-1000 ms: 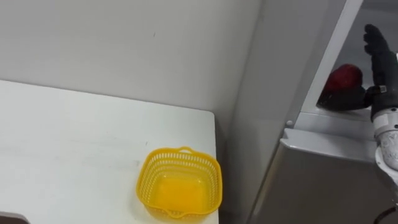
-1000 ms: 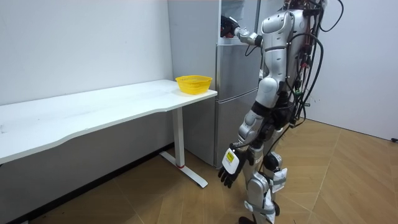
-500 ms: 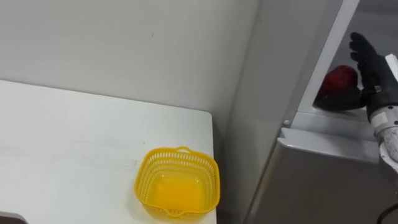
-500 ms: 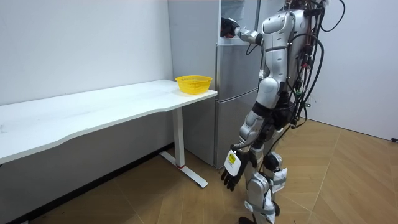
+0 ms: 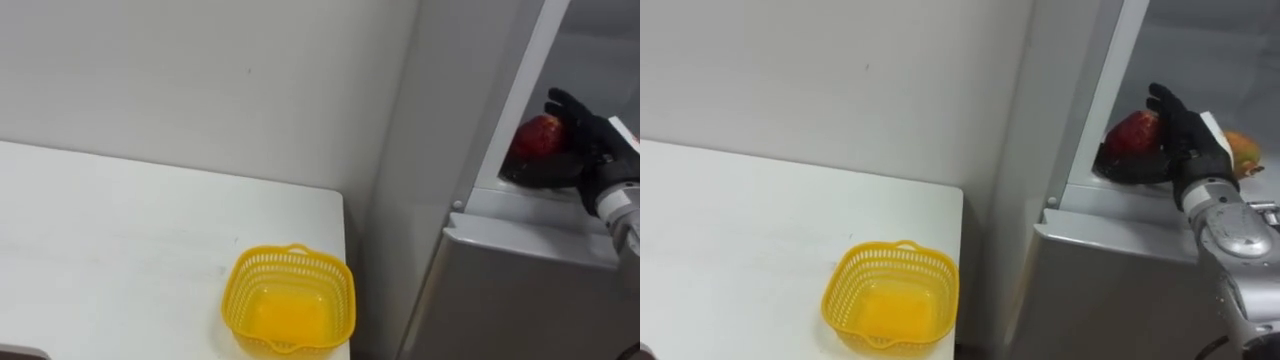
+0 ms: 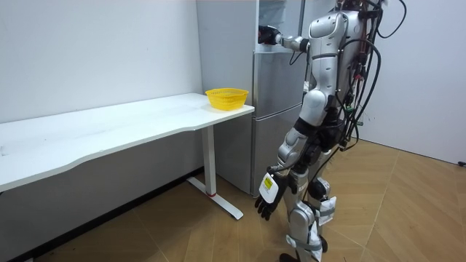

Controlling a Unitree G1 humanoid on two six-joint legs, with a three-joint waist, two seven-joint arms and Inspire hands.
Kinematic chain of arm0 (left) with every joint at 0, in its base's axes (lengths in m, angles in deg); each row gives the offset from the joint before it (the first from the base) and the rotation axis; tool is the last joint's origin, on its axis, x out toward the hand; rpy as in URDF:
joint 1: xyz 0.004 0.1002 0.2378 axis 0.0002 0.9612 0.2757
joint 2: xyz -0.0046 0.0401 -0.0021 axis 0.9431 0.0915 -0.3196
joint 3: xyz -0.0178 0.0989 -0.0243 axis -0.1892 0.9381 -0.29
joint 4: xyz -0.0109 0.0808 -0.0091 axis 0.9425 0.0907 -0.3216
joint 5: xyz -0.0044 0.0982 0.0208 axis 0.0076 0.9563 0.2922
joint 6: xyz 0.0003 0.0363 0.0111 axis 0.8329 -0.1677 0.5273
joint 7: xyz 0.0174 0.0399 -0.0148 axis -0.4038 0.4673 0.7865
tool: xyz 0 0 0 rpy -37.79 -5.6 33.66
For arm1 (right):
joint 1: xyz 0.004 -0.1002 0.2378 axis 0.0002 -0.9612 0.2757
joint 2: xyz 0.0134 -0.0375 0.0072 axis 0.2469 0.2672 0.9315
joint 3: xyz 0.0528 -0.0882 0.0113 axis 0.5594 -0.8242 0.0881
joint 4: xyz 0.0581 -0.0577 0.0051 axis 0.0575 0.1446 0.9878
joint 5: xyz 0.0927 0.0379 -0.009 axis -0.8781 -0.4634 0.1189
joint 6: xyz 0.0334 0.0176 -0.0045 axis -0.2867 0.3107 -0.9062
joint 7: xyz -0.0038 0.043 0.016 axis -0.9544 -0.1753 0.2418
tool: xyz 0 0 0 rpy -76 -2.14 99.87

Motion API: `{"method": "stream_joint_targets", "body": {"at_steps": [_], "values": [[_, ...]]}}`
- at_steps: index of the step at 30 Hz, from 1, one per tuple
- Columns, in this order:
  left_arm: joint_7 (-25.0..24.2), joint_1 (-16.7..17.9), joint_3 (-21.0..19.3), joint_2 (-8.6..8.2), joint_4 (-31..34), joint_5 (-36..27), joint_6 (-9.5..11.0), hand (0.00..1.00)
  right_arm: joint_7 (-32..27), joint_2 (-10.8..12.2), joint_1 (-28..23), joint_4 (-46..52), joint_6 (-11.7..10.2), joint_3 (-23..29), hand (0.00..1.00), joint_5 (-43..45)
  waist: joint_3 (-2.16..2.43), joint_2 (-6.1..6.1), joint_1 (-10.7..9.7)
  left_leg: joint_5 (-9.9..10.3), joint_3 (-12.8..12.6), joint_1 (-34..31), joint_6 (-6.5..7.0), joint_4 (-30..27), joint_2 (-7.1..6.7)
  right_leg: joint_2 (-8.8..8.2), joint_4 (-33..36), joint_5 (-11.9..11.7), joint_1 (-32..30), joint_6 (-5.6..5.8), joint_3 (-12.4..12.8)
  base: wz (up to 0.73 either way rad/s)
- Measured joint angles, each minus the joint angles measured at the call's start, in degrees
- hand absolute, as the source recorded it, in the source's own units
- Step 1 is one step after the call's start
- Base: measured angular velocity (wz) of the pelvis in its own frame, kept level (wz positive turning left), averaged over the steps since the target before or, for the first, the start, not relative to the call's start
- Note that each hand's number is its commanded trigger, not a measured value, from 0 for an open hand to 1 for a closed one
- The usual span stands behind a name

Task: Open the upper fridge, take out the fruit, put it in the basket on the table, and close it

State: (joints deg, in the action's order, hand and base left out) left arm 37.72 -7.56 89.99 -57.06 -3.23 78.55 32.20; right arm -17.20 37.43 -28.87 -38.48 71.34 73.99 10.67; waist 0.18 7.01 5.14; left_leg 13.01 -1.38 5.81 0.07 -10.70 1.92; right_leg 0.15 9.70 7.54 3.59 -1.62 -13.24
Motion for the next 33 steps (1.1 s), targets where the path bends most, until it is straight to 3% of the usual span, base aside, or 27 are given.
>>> {"method": "stream_joint_targets", "body": {"at_steps": [3, 4, 5, 26, 33], "values": [[0.00, 0.17, 0.05, 0.01, 0.00, 0.00, -0.62, 0.00, 1.27, -0.27, 0.15, -0.24, 0.60, 0.01, 0.00, -0.61, -0.27, -0.11, -0.11, 0.01, 0.00, 0.53, -0.02, 0.33, 0.06, 0.06, -0.02, 0.00, 0.50, 0.00, -0.18, 0.02], [0.00, 0.15, 0.09, 0.00, 0.00, 0.00, -0.77, 0.00, 1.48, -0.27, 0.17, -0.21, 0.67, 0.01, 0.42, -0.68, -0.28, -0.11, -0.18, 0.02, 0.02, 0.50, -0.02, 0.40, 0.07, 0.07, -0.02, 0.00, 0.50, 0.00, -0.20, 0.00], [-0.01, 0.12, 0.16, 0.00, 0.00, 0.00, -0.90, 0.00, 2.00, -0.31, 0.26, -0.22, 0.82, 0.01, 1.00, -0.69, -0.28, -0.09, -0.28, 0.02, 0.02, 0.48, -0.03, 0.53, 0.08, 0.08, -0.03, 0.00, 0.50, 0.00, -0.20, 0.00], [0.98, -1.51, 0.86, 0.01, 0.00, -0.01, -2.01, 0.00, 4.09, -0.59, 0.53, -0.56, 1.36, 0.11, 1.00, -0.90, -0.31, 0.00, -0.16, 0.02, -0.36, 0.90, -0.02, 0.66, 0.10, 0.26, -0.03, 0.00, 0.37, 0.00, 0.66, -0.01], [1.04, -1.54, 1.31, 0.05, -0.02, -0.08, -2.00, 0.00, 1.39, -0.44, -0.43, 3.89, 2.44, 0.07, 1.00, 0.66, -0.48, -0.26, -0.22, 0.02, -0.47, 0.91, -0.02, 0.76, 0.10, 0.33, -0.06, 0.00, 0.27, 0.00, 0.50, 0.00]]}}
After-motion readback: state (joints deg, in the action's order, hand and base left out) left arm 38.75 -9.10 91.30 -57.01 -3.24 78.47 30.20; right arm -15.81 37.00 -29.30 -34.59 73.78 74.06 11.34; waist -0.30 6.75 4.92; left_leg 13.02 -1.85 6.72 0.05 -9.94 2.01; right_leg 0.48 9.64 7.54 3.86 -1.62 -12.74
